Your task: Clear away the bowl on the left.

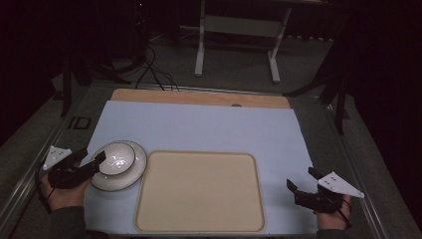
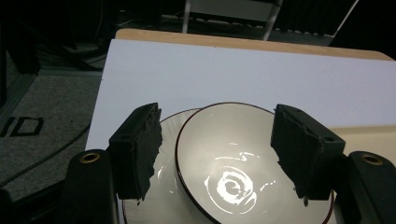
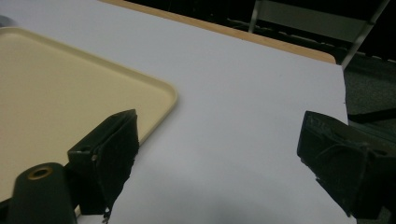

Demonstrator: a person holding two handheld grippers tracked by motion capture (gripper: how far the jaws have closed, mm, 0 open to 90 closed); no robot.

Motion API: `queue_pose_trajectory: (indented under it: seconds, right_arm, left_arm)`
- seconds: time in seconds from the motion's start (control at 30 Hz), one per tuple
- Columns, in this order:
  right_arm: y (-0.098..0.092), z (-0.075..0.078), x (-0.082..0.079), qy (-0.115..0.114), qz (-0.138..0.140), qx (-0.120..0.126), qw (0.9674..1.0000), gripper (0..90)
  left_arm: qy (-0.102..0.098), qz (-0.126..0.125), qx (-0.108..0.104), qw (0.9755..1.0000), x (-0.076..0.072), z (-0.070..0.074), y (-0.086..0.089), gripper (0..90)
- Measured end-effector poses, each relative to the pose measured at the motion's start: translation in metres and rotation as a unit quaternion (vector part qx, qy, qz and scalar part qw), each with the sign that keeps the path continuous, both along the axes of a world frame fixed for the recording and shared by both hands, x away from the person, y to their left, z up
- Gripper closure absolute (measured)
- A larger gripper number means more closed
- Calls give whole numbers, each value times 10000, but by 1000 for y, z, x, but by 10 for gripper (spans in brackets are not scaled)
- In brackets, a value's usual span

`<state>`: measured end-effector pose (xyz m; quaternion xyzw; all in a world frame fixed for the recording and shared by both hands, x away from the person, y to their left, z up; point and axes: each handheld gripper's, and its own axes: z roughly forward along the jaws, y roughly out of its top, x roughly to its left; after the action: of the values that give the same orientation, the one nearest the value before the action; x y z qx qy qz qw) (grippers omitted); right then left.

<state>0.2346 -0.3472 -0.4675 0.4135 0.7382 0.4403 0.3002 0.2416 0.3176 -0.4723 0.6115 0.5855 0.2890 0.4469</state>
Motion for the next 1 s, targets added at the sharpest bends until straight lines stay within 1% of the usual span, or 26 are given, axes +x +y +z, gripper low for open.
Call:
queue_pose_trajectory:
  seconds: [0.47, 0.6, 0.73, 0.8, 0.83, 0.87, 0.93, 1.0]
  right_arm:
    - [1, 0, 0, -33, 24, -50, 10000, 127]
    - [1, 0, 0, -46, 24, -46, 10000, 127]
    - [1, 1, -1, -57, 20, -59, 10000, 127]
    - [2, 1, -1, -61, 17, -62, 10000, 127]
    - [2, 0, -1, -65, 16, -56, 10000, 127]
    - [2, 0, -1, -65, 16, -56, 10000, 127]
    - [1, 1, -1, -70, -1, -52, 10000, 126]
    - [1, 1, -1, -73, 3, -51, 10000, 126]
  left_arm:
    - [2, 11, 28, 10000, 0, 0, 0, 342]
    - [7, 68, 51, 10000, 1, -1, 1, 342]
    - [63, 135, 91, 9998, 5, -4, 2, 343]
    - [96, 155, 138, 9997, 7, -5, 1, 343]
    - [137, 168, 215, 9995, 9, -6, 1, 343]
    - [137, 168, 215, 9995, 9, -6, 1, 343]
    - [211, 191, 266, 9992, 11, -8, 1, 343]
    - [220, 207, 273, 9992, 11, -8, 1, 343]
